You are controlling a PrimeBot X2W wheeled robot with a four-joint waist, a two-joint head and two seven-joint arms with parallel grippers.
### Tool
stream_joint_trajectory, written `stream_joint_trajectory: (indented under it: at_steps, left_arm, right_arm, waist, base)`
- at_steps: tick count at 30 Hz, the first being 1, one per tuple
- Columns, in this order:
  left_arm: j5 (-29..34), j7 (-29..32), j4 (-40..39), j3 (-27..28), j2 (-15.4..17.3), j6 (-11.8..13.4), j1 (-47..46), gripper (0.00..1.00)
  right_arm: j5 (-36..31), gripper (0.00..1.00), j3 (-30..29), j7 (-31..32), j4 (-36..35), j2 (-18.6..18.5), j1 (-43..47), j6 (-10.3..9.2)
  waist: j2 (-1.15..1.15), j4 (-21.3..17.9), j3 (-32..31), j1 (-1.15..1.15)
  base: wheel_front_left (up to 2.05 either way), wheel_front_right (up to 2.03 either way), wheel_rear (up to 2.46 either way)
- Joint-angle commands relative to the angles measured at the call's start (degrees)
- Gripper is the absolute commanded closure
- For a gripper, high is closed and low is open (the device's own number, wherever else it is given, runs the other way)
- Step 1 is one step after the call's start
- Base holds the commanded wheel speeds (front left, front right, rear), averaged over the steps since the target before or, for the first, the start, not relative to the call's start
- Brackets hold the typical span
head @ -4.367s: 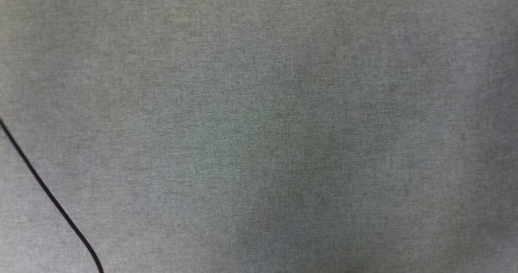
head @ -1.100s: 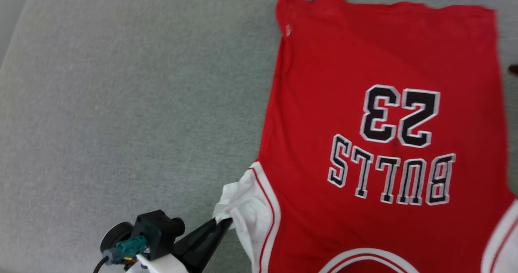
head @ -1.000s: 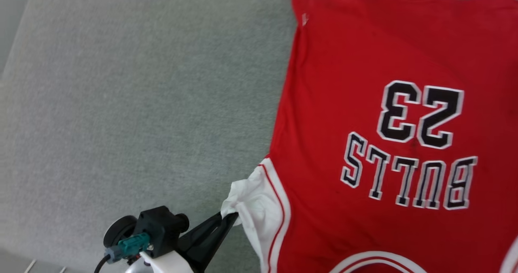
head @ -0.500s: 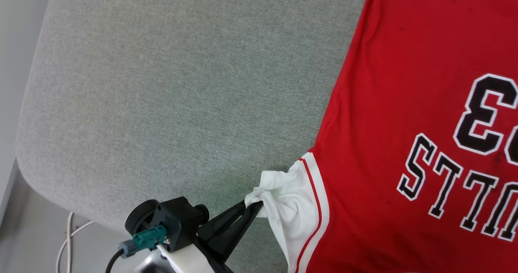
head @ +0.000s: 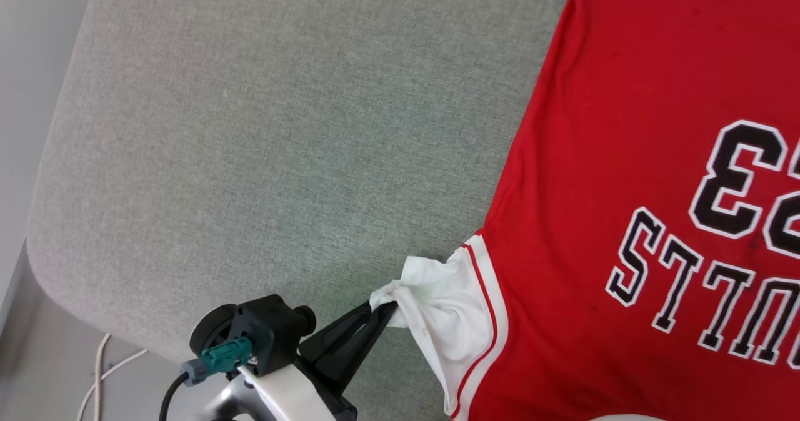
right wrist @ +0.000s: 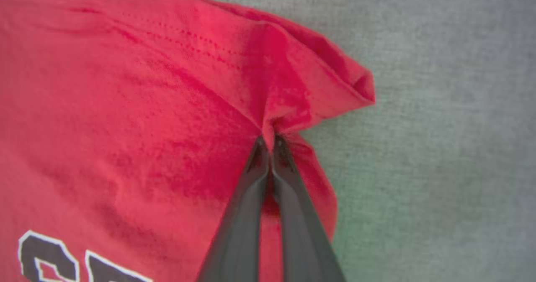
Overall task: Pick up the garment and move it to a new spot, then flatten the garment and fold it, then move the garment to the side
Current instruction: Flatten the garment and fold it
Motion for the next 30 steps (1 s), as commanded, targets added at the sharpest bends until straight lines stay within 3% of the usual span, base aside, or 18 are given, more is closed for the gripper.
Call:
stream_joint_trajectory:
  at_steps: [1,15,25,30]
  left_arm:
    - [-0.26,-0.24,0.37,0.36,0.40,0.35,0.29,1.00]
    - [-1.31,-0.09,3.43,1.66,2.49,2.97,4.59,1.00]
    - [-2.31,-1.36,5.00,2.83,3.16,6.03,8.98,1.00]
    - [-3.24,-2.76,5.96,3.51,2.65,6.62,10.43,1.00]
  right_arm:
    - [0.60,1.00,0.59,0.11,2.46,1.18,4.98,-0.02]
    - [8.75,1.00,3.94,-6.52,1.38,1.87,20.15,-0.02]
    - [16.49,1.00,4.62,-10.58,-5.70,2.99,35.43,-0.02]
    - [19.54,1.00,3.26,-12.17,-10.12,5.23,43.27,-0.02]
  waist:
    - [0.00,-2.13,-2.72,-0.01]
    - [0.00,-11.50,-15.87,-0.01]
    - [0.00,-17.34,-24.34,-0.01]
    - [0.00,-19.10,-26.81,-0.01]
  base:
    - [0.00,0.00,0.00]
    - [0.00,0.00,0.00]
    - [0.00,0.00,0.00]
    - [0.00,0.00,0.00]
